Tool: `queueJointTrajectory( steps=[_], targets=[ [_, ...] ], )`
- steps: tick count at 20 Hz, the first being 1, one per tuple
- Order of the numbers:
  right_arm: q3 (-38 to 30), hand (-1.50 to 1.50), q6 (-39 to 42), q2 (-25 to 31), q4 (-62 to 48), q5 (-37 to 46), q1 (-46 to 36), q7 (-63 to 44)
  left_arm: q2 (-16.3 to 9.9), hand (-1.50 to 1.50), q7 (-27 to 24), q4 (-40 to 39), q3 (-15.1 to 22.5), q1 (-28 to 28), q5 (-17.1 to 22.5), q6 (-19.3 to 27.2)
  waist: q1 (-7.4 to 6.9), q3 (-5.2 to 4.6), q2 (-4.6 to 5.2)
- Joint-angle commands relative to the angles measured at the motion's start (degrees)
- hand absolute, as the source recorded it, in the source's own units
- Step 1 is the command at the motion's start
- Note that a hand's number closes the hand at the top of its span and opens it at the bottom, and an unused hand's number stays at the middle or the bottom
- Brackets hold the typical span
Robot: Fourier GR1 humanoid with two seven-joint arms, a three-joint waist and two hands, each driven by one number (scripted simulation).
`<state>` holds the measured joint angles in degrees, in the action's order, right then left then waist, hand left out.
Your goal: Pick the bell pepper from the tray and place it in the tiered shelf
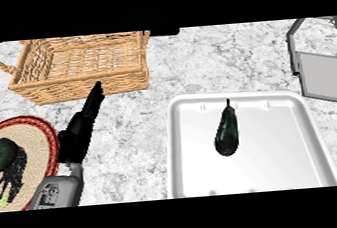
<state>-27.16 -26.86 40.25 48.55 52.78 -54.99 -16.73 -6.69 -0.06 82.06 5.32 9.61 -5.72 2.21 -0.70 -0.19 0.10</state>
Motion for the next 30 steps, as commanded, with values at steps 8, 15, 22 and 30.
queueJointTrajectory(
  steps=[8,15,22,30],
  targets=[
    [-1.4,-1.5,-2.1,1.6,0.0,-2.1,2.4,-5.5,1.2,0.0,-1.2,-1.3,-0.6,-0.2,-1.6,0.9,0.4,0.18,-0.07],
    [-4.8,-1.5,3.8,3.7,4.5,-13.1,3.4,-1.3,-1.1,0.0,0.2,-1.8,-3.2,1.8,0.7,-2.5,0.68,0.18,-0.1],
    [-5.6,-1.5,4.4,5.6,6.2,-17.0,-0.9,-4.2,0.4,0.0,1.7,0.3,-2.3,1.1,-0.2,-1.6,0.49,0.17,-0.1],
    [-12.7,-1.5,1.0,9.9,14.1,-21.2,0.8,-11.8,-0.8,0.0,3.7,1.4,-3.9,1.7,0.8,-2.4,1.22,0.16,-0.31]
  ],
)
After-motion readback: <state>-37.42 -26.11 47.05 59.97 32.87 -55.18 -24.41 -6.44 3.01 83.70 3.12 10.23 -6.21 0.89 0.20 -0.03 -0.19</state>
